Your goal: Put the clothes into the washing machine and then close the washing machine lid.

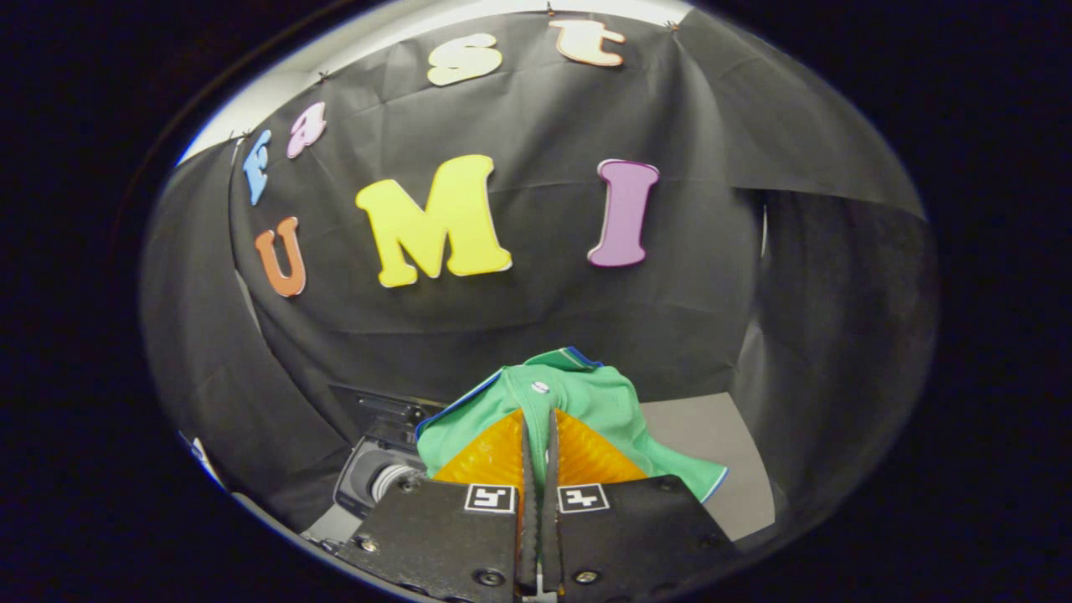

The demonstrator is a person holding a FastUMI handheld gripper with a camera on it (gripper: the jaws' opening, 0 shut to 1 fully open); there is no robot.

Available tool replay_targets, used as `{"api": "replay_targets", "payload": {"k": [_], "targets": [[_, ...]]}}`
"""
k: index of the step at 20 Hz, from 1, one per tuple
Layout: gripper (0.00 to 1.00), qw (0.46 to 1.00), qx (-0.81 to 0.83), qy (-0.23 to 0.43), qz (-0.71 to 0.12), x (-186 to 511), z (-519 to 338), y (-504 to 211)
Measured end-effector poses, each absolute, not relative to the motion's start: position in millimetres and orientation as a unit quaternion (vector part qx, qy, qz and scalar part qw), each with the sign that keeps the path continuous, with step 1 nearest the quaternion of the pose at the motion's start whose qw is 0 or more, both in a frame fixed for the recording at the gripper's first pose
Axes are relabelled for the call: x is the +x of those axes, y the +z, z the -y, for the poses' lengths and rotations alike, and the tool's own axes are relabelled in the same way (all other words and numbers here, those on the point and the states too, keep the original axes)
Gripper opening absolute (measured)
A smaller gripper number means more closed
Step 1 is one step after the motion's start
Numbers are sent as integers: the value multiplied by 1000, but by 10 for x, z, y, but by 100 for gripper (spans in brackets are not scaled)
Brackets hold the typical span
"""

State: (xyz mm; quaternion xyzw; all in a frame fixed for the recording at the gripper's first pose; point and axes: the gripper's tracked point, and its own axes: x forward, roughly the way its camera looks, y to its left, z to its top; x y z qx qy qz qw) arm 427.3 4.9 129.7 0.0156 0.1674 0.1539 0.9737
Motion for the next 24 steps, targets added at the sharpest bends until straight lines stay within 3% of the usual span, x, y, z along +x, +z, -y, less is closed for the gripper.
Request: {"api": "replay_targets", "payload": {"k": [14,24], "targets": [[6,924,16,338,-179,4021,-2340,1357],[6,898,-4,390,-203,4134,-3391,848]]}}
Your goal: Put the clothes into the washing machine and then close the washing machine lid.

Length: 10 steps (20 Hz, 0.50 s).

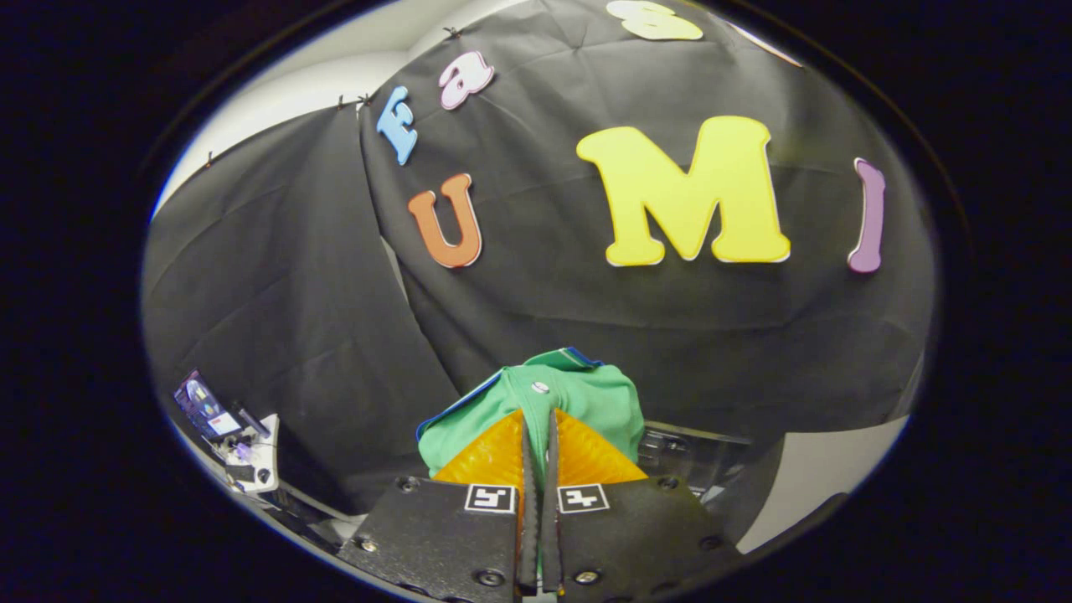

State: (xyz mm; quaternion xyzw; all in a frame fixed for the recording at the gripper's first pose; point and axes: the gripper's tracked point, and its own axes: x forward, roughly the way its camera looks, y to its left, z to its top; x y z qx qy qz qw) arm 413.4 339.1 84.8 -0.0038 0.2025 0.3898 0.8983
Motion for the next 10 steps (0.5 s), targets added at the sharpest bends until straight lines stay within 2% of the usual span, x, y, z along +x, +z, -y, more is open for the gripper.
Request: {"api": "replay_targets", "payload": {"k": [10], "targets": [[6,895,-32,370,-246,4375,-3692,-69]]}}
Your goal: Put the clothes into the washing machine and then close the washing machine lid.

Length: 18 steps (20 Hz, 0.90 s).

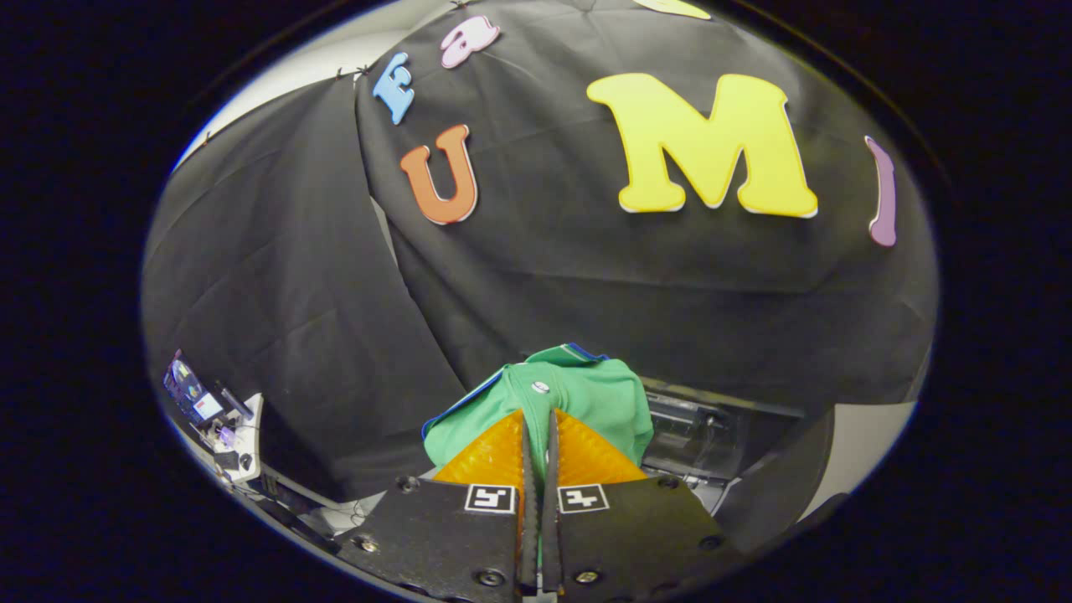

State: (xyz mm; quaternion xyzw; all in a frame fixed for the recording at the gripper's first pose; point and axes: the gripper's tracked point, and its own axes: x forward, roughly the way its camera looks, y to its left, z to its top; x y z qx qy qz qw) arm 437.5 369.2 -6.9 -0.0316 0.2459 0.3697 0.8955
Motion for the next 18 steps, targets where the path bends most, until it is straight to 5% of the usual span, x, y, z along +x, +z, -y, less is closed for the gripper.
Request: {"api": "replay_targets", "payload": {"k": [18], "targets": [[6,871,-56,215,-437,4815,-3372,-2624]]}}
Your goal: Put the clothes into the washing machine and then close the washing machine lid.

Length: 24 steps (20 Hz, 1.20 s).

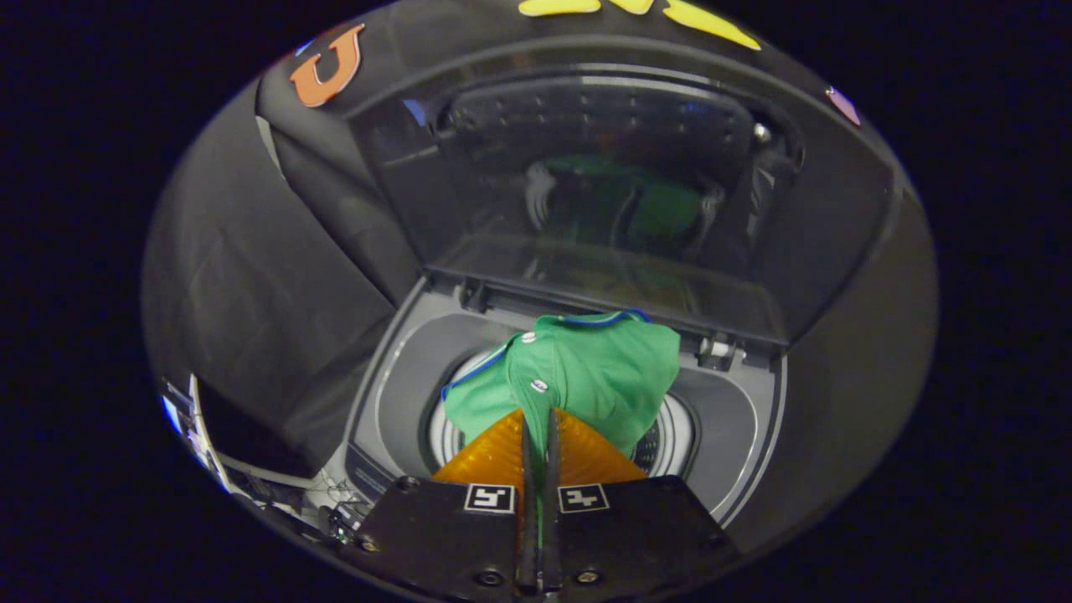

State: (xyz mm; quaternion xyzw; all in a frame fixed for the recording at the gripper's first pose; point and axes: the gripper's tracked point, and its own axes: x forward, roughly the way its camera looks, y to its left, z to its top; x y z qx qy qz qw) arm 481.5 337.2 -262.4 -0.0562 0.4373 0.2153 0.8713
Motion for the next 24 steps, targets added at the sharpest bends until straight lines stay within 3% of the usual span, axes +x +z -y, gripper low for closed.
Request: {"api": "replay_targets", "payload": {"k": [16,20,24], "targets": [[6,870,-42,190,-454,4814,-3318,-2701],[100,861,-109,182,-461,4812,-3121,-2753],[100,875,-124,199,-423,4832,-3157,-2535]]}}
